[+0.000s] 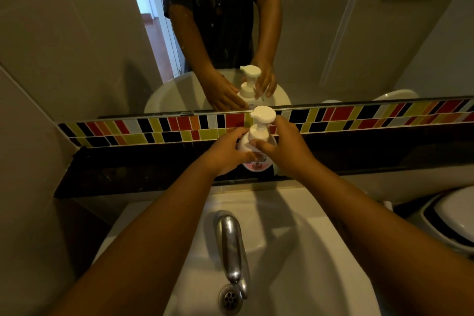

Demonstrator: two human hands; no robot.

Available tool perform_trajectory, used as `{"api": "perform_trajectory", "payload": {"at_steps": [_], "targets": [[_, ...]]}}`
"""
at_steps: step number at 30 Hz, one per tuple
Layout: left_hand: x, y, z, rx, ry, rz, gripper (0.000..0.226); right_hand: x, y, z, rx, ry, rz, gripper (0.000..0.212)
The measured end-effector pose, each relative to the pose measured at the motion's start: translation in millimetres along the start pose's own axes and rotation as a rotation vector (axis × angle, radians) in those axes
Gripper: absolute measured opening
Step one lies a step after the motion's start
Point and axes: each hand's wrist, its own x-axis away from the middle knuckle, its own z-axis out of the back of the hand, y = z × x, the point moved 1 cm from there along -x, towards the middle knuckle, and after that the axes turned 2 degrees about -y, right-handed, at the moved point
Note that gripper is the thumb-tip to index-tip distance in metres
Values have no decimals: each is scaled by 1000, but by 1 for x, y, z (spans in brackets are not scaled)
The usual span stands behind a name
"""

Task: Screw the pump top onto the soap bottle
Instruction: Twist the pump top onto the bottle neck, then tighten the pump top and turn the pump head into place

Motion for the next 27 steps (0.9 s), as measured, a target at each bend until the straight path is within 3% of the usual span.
{"api": "perform_trajectory", "payload": {"at_steps": [3,8,14,21,27], "targets": [[0,0,0,0,1,-5,69,0,1,0,-76,-76,-8,58],[2,0,0,14,6,-26,69,5,1,-4,-60,24,35,52],[0,-1,0,8,-4,-16,71,-1,2,6,-70,-88,27,57],[0,-2,0,28,-3,-1,69,8,4,-10,-9,135,44,51],[0,-1,0,-15,-2,-3,76,17,24,-4,11,165,106,50]]}}
